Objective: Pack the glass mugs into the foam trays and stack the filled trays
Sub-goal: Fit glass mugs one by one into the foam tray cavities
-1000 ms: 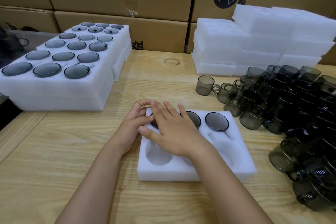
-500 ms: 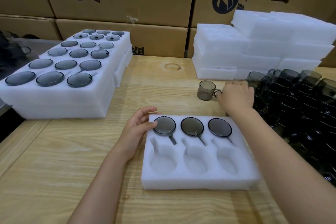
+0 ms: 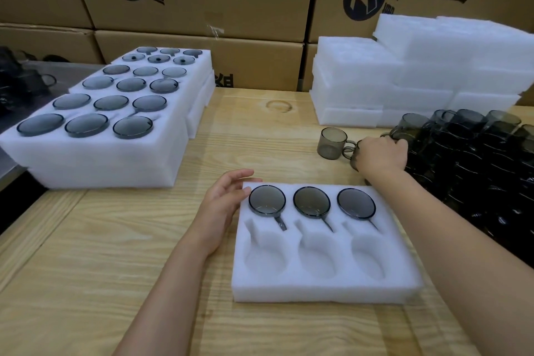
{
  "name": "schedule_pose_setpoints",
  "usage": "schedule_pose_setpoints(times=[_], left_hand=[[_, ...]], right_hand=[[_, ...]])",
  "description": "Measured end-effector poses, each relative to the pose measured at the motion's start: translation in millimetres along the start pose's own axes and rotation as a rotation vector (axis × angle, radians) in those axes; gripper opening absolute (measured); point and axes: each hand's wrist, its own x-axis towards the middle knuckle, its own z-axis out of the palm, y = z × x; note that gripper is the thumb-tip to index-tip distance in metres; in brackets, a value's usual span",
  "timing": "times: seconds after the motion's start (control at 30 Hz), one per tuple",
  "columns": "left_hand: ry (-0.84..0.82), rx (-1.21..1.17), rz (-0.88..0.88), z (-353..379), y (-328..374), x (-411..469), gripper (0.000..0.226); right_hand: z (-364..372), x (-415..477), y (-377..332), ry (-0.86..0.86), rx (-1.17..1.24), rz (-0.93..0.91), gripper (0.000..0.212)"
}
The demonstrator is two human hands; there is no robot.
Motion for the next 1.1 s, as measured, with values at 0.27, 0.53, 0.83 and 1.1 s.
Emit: schedule_pose_setpoints(times=[0.27,0.53,0.83,1.1], left_hand=[[-0.003,0.005,0.004,0.8,2.0,-1.8,0.033],[0.042,0.204,0.230,9.2,8.7,-11.0,0.041],[-0.124,0.369,0.420,22.8,20.9,-18.1,0.069],[-0.136,0.405,0.415,25.6,19.5,-22.0,0.052]], right_hand=[[-21.3,-27.2,8.2,0.167,0.245,-0.047,0.010],[-58.5,-111.3,-8.2,0.359,0.689,-0.501,0.007],[-39.8,-166.1,-40.8,0.503,0.895,-0.722,0.007],[-36.2,-178.3,-42.7,0.535,0.925,-0.719,0.011]])
